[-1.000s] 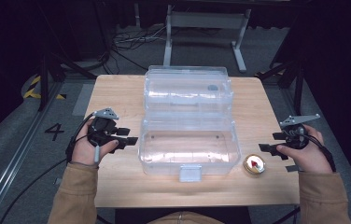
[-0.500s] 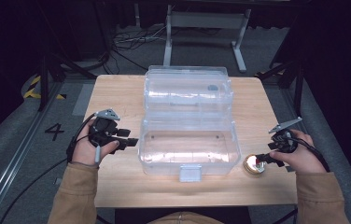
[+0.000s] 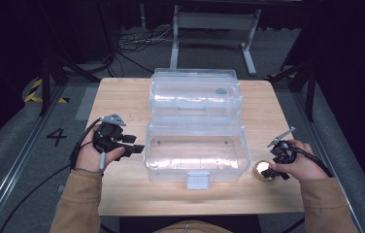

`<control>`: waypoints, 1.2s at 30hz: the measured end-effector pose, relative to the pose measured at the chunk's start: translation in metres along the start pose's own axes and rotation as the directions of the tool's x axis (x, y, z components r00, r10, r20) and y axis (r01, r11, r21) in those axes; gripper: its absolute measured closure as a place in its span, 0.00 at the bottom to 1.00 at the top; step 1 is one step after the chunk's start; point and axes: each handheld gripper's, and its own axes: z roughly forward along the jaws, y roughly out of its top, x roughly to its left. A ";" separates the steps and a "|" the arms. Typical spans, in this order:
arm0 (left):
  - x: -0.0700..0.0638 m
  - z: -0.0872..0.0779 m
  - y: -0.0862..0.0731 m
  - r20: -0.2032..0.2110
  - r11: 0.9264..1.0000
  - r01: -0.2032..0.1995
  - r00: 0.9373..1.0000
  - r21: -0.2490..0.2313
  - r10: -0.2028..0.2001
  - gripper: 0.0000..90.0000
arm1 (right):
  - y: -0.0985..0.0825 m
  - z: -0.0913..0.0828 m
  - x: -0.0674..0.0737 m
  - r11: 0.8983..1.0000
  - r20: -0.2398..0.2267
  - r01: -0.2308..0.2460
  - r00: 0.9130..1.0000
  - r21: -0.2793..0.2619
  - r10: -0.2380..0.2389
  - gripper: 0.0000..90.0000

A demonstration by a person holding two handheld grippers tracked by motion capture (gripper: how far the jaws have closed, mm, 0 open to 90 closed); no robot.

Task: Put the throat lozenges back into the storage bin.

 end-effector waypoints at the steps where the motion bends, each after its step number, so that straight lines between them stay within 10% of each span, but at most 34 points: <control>1: 0.000 0.000 0.000 0.000 1.000 0.001 1.000 0.002 -0.001 0.53 | 0.000 0.003 0.000 1.000 0.003 0.004 1.000 0.016 -0.004 0.22; 36: 0.000 0.003 0.000 0.009 1.000 -0.001 1.000 0.019 0.001 0.53 | 0.006 0.031 0.004 0.993 0.009 0.047 0.999 0.112 -0.049 0.22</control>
